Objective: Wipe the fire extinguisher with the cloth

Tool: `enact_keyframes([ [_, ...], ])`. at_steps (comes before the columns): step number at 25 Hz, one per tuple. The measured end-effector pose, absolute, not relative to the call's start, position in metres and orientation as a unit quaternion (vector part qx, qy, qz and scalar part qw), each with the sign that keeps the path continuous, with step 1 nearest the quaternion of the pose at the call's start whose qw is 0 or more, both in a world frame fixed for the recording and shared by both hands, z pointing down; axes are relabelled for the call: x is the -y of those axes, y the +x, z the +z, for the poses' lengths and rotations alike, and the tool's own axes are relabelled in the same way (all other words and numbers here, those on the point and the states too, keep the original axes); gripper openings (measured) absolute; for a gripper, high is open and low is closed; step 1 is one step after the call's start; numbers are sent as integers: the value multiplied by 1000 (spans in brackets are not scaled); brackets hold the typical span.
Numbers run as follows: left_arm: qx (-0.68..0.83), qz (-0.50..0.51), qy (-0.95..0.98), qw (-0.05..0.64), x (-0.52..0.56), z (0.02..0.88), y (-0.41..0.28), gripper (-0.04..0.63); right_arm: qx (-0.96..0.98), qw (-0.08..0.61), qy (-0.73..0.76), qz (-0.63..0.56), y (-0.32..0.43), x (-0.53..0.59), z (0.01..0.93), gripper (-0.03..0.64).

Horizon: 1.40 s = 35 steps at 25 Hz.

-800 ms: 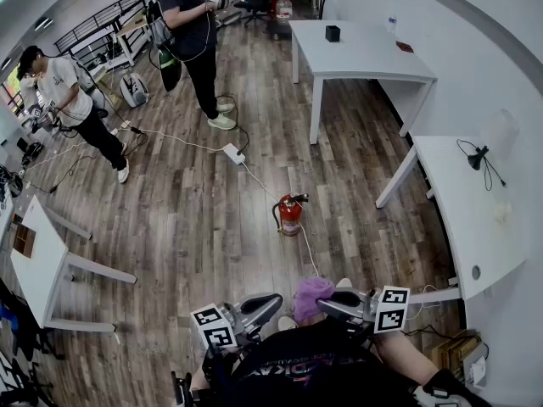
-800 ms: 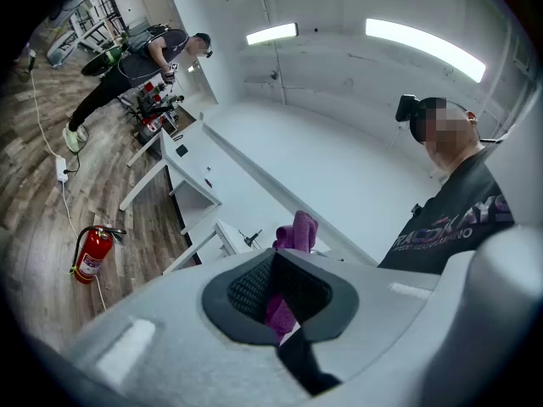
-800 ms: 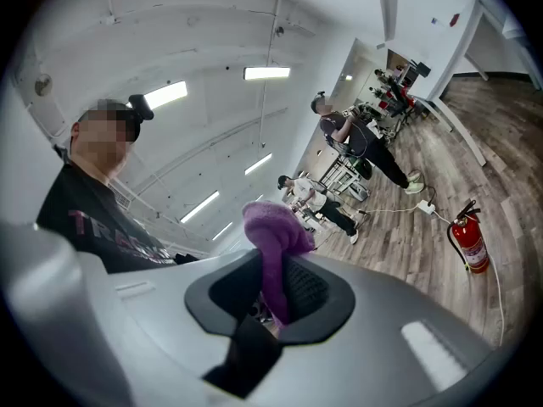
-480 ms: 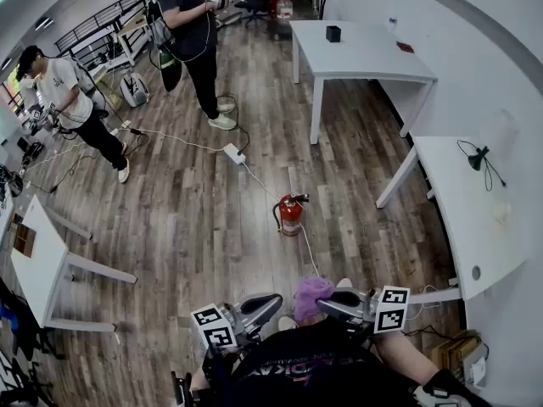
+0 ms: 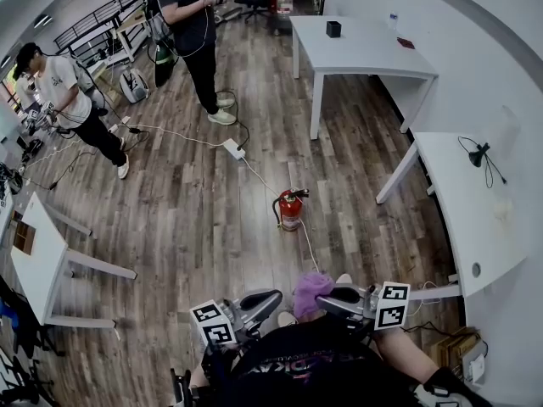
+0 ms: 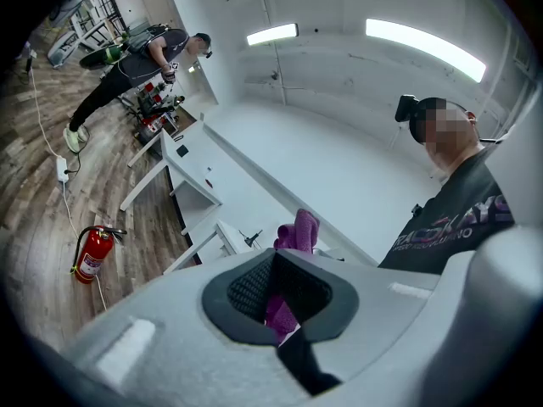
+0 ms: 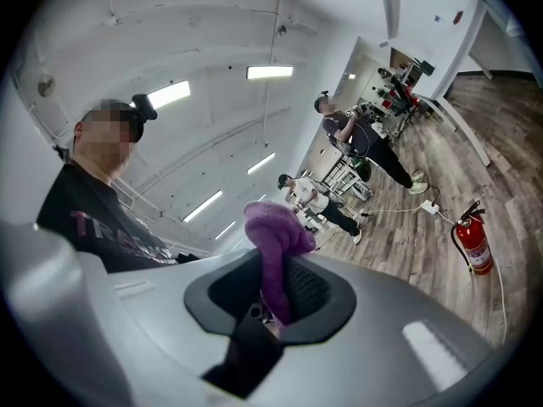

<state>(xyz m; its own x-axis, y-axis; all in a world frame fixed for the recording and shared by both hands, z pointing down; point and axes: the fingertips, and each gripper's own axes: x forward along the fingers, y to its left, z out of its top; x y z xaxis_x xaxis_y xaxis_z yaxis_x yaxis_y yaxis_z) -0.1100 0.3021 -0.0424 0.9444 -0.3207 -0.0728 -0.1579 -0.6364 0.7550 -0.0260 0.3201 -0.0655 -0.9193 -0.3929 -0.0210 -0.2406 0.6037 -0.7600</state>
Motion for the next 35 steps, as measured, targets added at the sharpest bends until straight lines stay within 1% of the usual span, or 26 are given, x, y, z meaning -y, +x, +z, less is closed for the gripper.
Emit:
enact_keyframes([
  [14, 130, -100, 893, 419, -299, -41, -95, -3, -879, 103, -198, -422, -2, -311, -66, 72],
  [24, 144, -101, 889, 423, -277, -44, -62, -3, -875, 114, -204, -424, 41, -282, -71, 72],
  [31, 177, -121, 884, 415, -238, -53, -12, -5, -886, 107, -185, -411, 95, -242, -80, 72],
  [35, 183, -120, 876, 429, -217, -45, 30, -5, -884, 98, -176, -422, 131, -217, -75, 72],
])
